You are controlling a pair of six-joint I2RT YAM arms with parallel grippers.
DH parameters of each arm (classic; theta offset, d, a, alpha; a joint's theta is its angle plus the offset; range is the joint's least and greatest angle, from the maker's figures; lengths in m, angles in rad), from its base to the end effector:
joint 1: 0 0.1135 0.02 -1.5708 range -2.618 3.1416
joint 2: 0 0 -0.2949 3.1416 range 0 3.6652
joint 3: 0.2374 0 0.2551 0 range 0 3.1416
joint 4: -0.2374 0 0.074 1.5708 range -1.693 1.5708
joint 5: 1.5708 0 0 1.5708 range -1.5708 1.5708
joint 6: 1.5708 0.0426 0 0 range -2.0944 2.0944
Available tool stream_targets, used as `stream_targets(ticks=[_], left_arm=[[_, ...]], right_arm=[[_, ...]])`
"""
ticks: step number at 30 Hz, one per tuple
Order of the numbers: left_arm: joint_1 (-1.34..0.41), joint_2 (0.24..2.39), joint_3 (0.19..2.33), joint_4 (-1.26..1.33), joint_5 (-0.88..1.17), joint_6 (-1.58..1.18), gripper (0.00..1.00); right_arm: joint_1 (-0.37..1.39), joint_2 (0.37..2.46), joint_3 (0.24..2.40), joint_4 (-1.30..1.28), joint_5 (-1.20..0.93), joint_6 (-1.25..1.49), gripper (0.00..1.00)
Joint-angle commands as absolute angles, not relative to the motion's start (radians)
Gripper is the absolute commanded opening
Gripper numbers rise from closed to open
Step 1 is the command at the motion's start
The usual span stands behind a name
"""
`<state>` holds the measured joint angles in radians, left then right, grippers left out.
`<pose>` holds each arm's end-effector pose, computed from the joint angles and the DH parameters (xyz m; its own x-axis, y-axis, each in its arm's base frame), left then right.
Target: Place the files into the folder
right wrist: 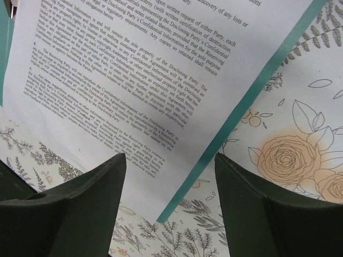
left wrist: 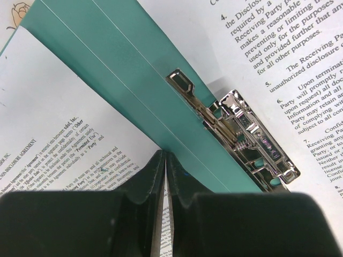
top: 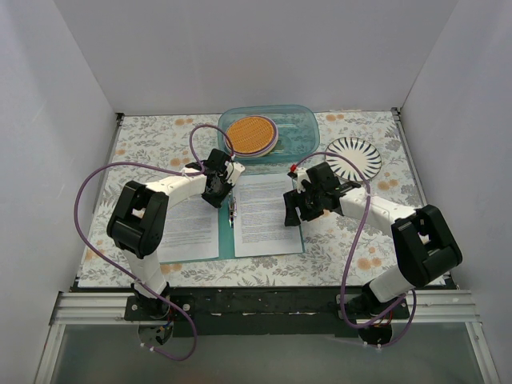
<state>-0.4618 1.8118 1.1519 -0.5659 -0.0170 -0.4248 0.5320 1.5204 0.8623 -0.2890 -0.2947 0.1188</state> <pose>0.3248 -0.1609 0.1856 -0.9491 0.0121 -0.3147 0.0540 0.9907 -0.1248 0.2566 0.1654 0.2107 -0.7695 -0.3213 -0.5520 -0.5442 0.7822 0.3033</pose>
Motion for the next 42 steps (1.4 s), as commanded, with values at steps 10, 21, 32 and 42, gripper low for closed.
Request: stream_targets(ticks=[10,21,32,42], left_arm=[[-0.465,1.809,1.12,-0.632,0.035,-0.433,0.05],[-0.554,1.847,1.15,-0.629,0.06,-0.5,0.05],[-0.58,1.847,1.104,-0.597,0.081,-0.495,0.04],[-0.557,1.764,1.201,-0.656,0.038,-0.529,0.06]], right_arm=[[0.575,1.292,0.857,-0.223,-0.057,0.184,0.53],[0.741,1.373,0.87,-0.062,0.115,0.23,0.06],[0.824,1.35,0.698,0.126,0.264,0.366,0.01],[0.827,1.532,0.819,0.199,0.245,0.353,0.01]])
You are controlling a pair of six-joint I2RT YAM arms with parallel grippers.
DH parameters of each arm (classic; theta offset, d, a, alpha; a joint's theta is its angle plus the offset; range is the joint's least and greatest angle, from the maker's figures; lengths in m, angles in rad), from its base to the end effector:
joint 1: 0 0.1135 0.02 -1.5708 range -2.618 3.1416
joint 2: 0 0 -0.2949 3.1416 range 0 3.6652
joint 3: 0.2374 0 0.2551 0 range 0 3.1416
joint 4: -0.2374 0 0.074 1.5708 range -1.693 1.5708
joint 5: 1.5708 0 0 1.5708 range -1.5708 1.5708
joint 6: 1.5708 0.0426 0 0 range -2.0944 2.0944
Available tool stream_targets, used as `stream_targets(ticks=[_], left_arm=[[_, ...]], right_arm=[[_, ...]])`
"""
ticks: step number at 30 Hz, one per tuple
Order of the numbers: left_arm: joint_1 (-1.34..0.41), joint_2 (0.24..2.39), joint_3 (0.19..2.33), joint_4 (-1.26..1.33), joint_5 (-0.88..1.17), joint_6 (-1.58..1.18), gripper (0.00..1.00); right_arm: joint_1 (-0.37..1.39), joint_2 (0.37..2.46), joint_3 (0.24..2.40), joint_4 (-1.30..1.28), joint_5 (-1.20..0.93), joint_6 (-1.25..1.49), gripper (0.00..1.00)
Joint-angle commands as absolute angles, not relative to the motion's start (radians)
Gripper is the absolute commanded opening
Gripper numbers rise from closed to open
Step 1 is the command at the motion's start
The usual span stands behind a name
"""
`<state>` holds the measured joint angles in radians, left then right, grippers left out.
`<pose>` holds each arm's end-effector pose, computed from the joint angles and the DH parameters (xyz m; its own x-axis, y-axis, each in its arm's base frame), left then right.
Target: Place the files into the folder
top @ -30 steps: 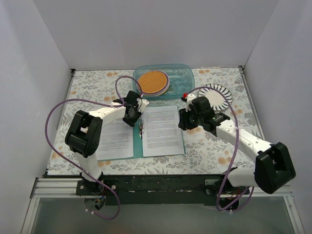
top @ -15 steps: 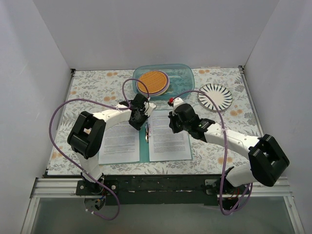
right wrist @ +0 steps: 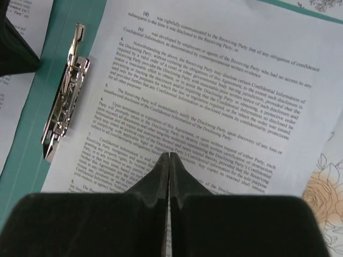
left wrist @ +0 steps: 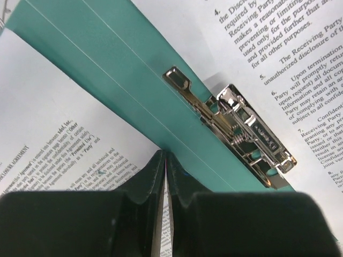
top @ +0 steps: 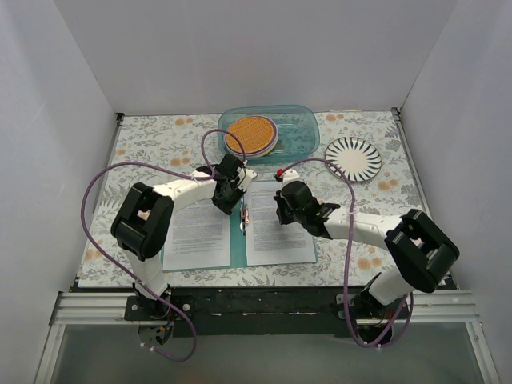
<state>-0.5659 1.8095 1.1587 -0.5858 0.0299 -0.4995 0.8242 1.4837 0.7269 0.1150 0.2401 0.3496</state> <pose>0.3045 -0.1949 0.1874 -0.9607 0.0430 -0.2744 0.0958 0.9786 -0.1819 0.2168 0.2194 0.2116 -0.5819 -0.1390 -0.8013 -0.4090 0.9016 0.1406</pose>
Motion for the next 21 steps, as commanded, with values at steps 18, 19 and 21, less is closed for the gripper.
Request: stream_targets(ticks=[18,19,21], left_arm=[[-0.449,1.759,1.364,-0.703,0.178,-0.75,0.54],[-0.449,1.766,1.379,-0.703,0.179,-0.758,0.55],[-0.449,1.773,1.387,-0.693,0.19,-0.776,0.55]], right_arm=[[0.825,1.727,0.89,0.319,0.187,0.422,0.01],[0.825,1.727,0.884,0.33,0.187,0.426,0.01],[0.825,1.73,0.877,0.345,0.186,0.429,0.01]])
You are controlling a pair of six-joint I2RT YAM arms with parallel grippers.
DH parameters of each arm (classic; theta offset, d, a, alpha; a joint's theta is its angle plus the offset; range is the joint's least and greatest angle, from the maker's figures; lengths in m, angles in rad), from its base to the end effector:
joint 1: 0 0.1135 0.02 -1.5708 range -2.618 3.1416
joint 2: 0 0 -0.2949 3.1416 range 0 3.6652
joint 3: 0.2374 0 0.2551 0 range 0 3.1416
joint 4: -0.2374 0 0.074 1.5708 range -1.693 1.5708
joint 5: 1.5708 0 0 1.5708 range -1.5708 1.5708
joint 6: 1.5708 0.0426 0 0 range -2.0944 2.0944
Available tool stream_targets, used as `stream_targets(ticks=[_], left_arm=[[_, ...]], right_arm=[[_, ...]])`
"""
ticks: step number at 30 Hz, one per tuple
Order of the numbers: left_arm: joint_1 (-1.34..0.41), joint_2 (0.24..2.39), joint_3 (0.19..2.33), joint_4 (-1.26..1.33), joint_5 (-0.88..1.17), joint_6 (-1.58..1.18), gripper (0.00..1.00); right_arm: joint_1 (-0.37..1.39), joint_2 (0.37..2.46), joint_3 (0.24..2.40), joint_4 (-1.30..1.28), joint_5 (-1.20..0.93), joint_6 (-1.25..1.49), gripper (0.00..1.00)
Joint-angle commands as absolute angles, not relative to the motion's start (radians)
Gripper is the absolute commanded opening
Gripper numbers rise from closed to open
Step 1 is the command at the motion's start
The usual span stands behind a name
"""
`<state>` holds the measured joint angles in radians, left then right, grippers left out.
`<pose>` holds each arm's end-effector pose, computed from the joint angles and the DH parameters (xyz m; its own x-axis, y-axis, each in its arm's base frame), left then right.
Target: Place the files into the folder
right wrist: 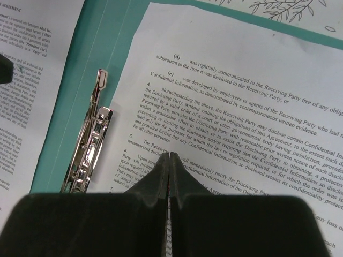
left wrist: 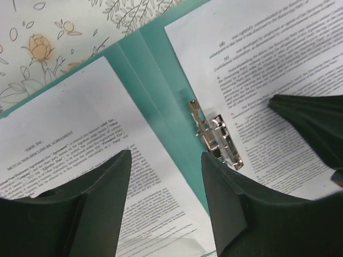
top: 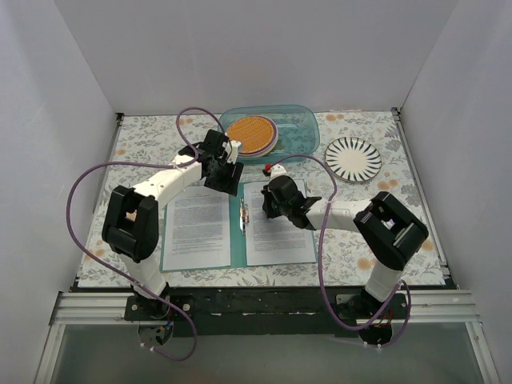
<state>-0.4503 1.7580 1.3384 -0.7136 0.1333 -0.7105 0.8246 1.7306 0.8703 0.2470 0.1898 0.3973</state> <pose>0.3352 -0.1683 0.2518 -0.9326 -0.2672 -0.2427 -0.1664 0.9150 -0.3676 0.2563 0.2654 0.1891 -0.5988 -0.0879 -0.7961 -0.4172 0.8827 0.2163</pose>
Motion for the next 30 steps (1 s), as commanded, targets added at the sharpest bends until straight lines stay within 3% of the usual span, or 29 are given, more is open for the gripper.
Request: stream_targets(ticks=[1,30], left_arm=[[-0.449,1.782,1.393,-0.692,0.196,-0.778,0.55],[-0.486,1.911,1.405,-0.606,0.118,-0.836,0.49]], right_arm=[[0.825,1.736,0.88,0.344,0.184,0.431,0.01],[0.825,1.795,0.784,0.406,0.153,0.508,0.01]])
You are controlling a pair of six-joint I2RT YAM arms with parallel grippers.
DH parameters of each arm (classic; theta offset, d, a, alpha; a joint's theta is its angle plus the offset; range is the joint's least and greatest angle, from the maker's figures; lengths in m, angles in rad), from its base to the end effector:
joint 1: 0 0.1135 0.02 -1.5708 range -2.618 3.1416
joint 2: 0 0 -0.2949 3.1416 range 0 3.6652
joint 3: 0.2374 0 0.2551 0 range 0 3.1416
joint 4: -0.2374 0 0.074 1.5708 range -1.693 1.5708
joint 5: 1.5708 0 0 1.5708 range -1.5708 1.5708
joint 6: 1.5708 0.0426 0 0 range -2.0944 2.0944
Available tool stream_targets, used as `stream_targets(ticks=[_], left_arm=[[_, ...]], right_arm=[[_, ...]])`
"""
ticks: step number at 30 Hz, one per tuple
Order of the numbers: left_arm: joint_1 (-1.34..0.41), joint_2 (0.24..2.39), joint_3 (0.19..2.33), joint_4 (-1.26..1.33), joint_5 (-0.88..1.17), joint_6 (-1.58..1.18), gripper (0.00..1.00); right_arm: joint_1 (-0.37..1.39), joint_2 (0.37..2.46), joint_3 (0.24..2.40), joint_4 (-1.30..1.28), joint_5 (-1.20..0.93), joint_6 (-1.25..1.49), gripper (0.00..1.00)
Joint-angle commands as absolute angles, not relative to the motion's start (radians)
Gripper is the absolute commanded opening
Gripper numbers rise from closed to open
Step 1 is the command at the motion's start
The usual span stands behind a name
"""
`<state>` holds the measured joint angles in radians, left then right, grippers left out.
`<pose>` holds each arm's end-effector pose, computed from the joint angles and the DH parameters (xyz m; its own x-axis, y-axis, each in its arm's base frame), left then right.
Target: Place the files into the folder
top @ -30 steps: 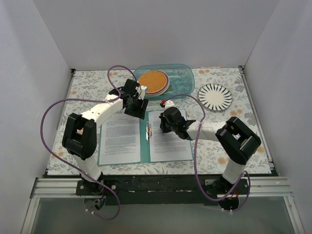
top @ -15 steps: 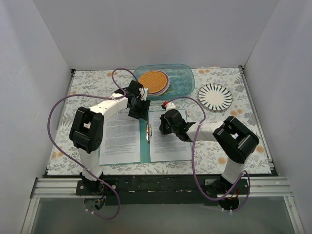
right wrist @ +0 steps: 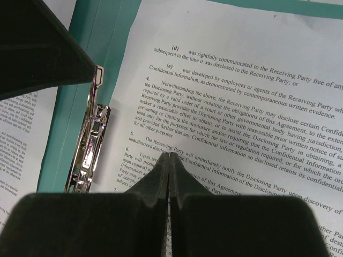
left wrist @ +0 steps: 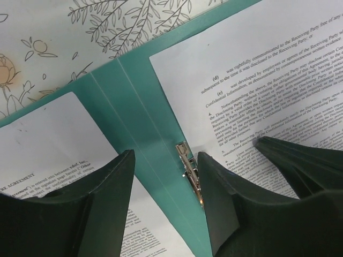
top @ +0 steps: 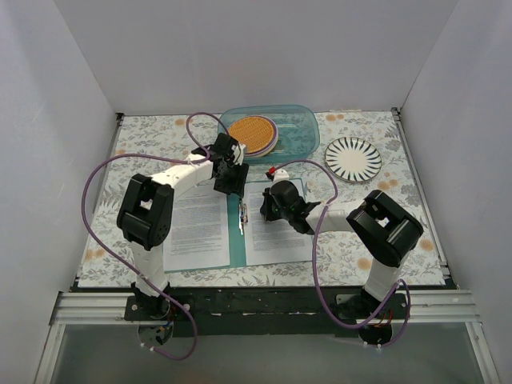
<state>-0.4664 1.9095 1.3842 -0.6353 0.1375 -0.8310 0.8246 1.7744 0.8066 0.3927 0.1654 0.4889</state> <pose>0.3626 -0.1891 0.2127 -0.9172 -0.3573 -0.1760 -0.2718 0.8845 -0.3793 0.2543 0.2647 0.1690 -0.6221 0.0095 -0.7829 -0.3832 0.8683 0.3150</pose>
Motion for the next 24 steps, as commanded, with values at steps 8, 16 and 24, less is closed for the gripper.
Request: stream_targets(ticks=[8,16,24], left_arm=[[-0.514,1.945,1.405,-0.604,0.089,-0.844,0.48],[-0.518,1.953,1.405,-0.597,0.083,-0.844,0.37],[-0.518,1.945,1.404,-0.598,0.101,-0.847,0.2]], right_arm=[[0.825,1.783,0.765,0.408,0.156,0.514,0.01],[0.827,1.781,0.755,0.414,0.155,0.522,0.01],[0.83,1.784,0.752,0.414,0.152,0.528,0.01]])
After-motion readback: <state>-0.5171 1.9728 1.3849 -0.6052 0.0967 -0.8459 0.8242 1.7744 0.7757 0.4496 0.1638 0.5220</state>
